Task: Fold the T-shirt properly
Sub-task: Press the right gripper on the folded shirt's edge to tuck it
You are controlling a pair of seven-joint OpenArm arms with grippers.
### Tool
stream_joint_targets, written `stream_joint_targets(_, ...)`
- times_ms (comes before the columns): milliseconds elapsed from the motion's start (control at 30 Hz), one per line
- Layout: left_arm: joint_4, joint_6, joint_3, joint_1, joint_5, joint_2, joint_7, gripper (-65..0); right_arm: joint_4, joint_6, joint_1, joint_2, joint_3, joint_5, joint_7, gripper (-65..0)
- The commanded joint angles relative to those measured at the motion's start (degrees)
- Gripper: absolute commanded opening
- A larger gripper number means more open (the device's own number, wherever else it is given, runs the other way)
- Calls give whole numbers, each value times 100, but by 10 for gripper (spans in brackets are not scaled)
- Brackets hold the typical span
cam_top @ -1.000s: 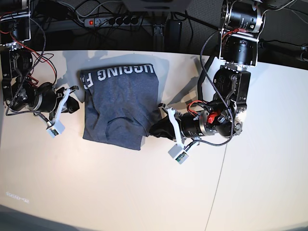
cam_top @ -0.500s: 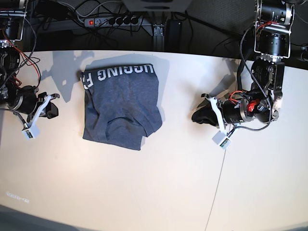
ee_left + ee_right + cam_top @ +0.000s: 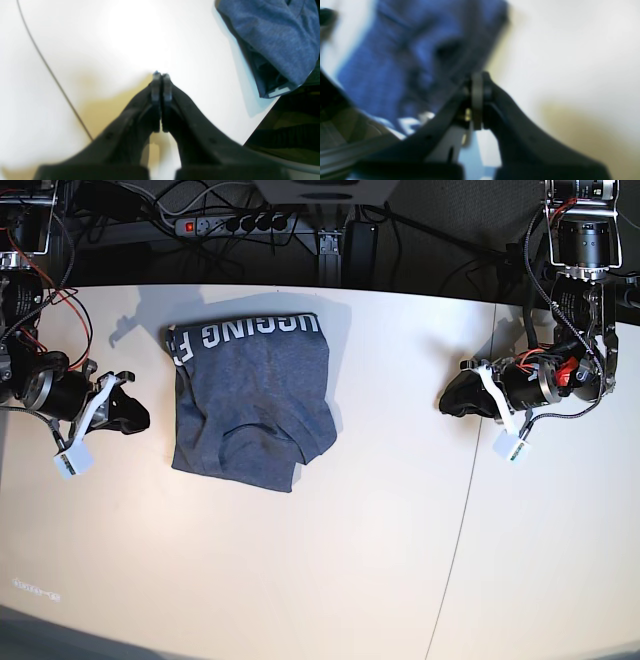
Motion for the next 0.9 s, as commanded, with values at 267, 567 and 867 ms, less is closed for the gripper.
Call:
stream_joint_targets(267, 85, 32, -31, -79, -87, -66, -105, -650, 455, 269, 282, -511, -358, 734, -98, -650)
stream_joint_targets(567, 85, 32, -31, -76, 79, -68, -103, -650, 9, 260, 286, -789, -1143, -525, 588, -650)
stream_joint_targets(867, 85, 32, -31, -74, 57, -66, -105, -650, -1012, 260, 286, -726, -1143, -1217, 1023, -650)
